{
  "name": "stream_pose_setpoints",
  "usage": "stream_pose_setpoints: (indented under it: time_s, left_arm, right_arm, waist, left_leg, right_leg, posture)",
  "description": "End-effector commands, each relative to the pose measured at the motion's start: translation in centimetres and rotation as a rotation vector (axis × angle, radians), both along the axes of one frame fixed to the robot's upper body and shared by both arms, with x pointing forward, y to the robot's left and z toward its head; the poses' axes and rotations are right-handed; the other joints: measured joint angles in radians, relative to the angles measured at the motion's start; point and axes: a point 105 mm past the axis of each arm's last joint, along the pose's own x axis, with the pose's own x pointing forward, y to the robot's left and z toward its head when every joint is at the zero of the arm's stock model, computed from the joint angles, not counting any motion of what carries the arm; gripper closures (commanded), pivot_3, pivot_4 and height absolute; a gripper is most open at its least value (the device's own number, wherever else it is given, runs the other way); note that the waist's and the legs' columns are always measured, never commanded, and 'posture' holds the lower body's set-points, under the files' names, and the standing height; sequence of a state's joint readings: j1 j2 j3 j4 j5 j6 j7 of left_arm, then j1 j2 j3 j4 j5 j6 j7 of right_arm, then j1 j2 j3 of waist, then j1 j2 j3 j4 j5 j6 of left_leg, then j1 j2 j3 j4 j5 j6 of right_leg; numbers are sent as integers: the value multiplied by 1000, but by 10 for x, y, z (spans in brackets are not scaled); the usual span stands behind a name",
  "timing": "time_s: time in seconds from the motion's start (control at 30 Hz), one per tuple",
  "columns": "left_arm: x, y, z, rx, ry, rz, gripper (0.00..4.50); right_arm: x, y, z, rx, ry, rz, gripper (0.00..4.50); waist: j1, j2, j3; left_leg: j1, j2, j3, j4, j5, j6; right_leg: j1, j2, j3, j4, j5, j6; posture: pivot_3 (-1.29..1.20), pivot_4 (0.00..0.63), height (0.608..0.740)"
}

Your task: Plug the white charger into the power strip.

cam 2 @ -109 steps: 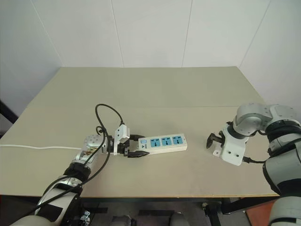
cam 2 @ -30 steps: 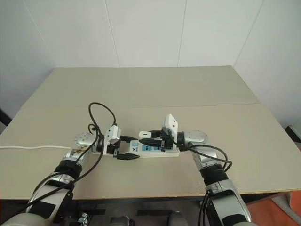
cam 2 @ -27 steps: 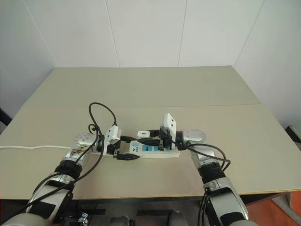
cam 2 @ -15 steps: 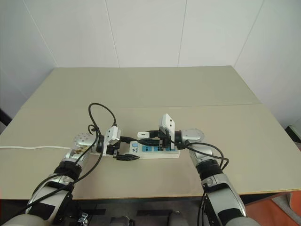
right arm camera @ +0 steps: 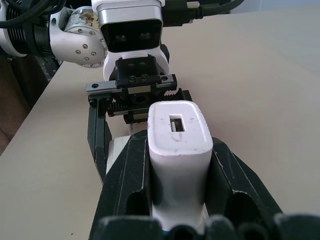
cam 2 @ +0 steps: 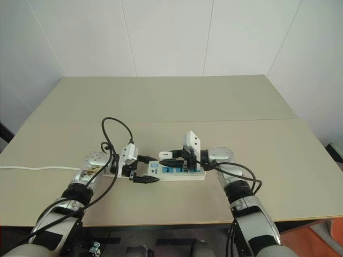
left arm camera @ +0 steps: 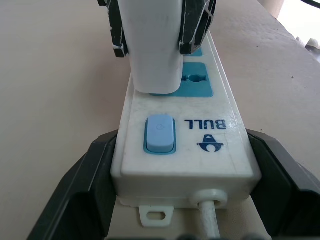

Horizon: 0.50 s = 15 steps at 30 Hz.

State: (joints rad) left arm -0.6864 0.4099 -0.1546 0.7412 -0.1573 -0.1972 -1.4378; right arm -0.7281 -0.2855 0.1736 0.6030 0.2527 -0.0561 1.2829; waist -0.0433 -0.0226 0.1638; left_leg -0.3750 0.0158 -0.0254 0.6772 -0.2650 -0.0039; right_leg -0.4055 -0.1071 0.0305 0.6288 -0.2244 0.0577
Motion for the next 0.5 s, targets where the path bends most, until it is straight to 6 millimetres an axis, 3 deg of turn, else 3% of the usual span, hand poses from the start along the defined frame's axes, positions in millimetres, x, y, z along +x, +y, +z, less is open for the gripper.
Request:
stream_pose_setpoints:
  time_s: [0.03, 0.27, 0.5]
  left_arm:
    - [-5, 6, -9, 52, 20, -8, 1219]
    - [-5, 6, -9, 53, 21, -6, 1219]
    - [-5, 8, -10, 55, 24, 2, 1219]
  right_arm:
    - [5, -6, -2, -17, -8, -38, 3365]
    - [2, -4, -6, -31, -7, -23, 3365]
    - [0, -20, -24, -126, 0, -22, 3365]
  waist:
    - [0, 0, 0]
    - [0, 0, 0]
    - [0, 0, 0]
  left_leg:
    - [0, 0, 0, 0, 0, 0]
    - [1, 0, 0, 0, 0, 0]
    - [1, 0, 0, 0, 0, 0]
  right_leg:
    - [0, 0, 0, 0, 0, 0]
    - [0, 0, 0, 0, 0, 0]
    - [1, 0, 0, 0, 0, 0]
  posture:
    - [0, 150, 740]
    - [0, 150, 740]
    - [0, 150, 740]
